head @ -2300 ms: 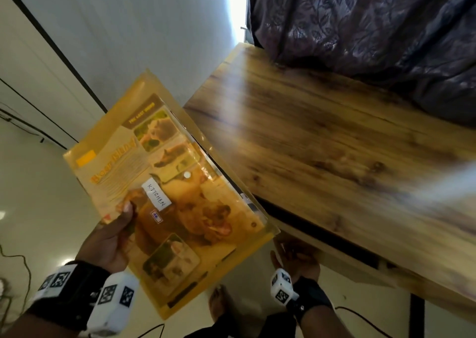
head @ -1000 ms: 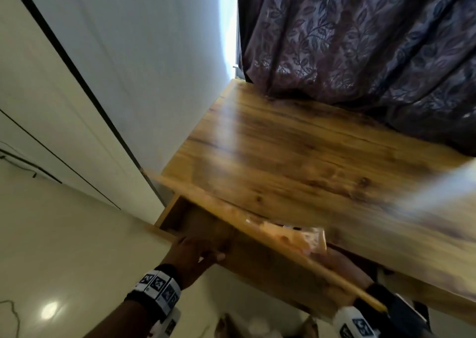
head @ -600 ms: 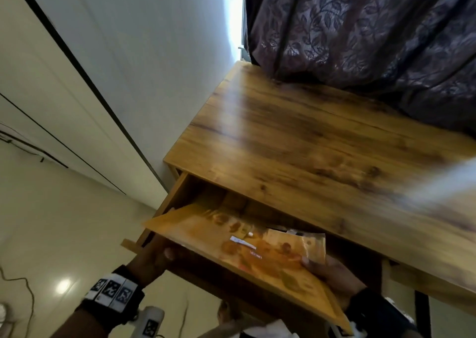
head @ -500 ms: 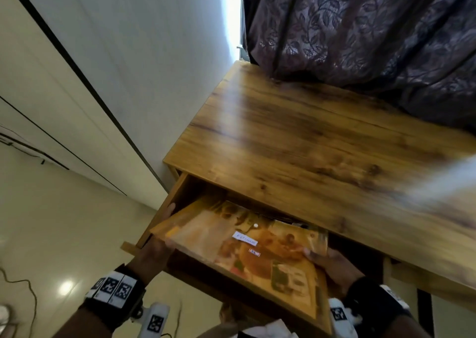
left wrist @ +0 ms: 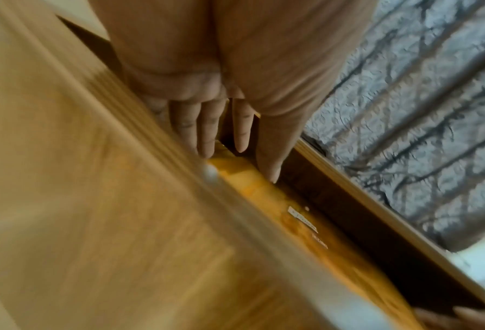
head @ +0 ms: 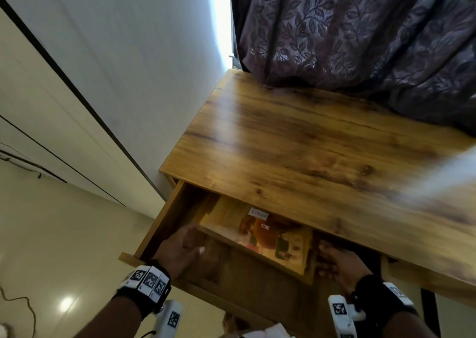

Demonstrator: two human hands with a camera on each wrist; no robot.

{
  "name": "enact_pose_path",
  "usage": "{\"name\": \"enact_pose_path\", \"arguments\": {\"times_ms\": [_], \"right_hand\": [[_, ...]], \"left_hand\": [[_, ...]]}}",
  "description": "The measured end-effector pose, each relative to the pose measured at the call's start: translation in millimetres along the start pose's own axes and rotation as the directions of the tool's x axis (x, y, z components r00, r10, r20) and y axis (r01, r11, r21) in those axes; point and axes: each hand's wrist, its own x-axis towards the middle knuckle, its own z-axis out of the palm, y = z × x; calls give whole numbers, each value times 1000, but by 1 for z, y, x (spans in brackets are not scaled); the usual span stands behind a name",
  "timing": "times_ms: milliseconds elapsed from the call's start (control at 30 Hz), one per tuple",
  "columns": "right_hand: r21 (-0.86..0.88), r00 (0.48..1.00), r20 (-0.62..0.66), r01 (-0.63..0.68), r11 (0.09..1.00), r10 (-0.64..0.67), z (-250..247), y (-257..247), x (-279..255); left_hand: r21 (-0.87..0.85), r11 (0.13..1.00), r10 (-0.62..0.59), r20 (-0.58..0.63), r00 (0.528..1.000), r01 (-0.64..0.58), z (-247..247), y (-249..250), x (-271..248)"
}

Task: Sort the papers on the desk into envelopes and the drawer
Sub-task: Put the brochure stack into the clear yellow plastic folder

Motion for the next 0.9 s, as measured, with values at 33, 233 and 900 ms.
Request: {"name": "enact_pose_path", "arguments": {"times_ms": [33,233,900], "right_hand": [[-42,1000,10,6,999,-5,1,3,-3],[-477,985,150,151,866,-90,2,14,-28],[-887,798,405,461,20,-446,-2,-9,-57]], "left_hand": [[67,998,8,10,1000,-9,0,-5,1],[472,881,-50,194,980,-49,-2,-25,-14],[734,614,460,-33,887,-291,4,25,32]]}}
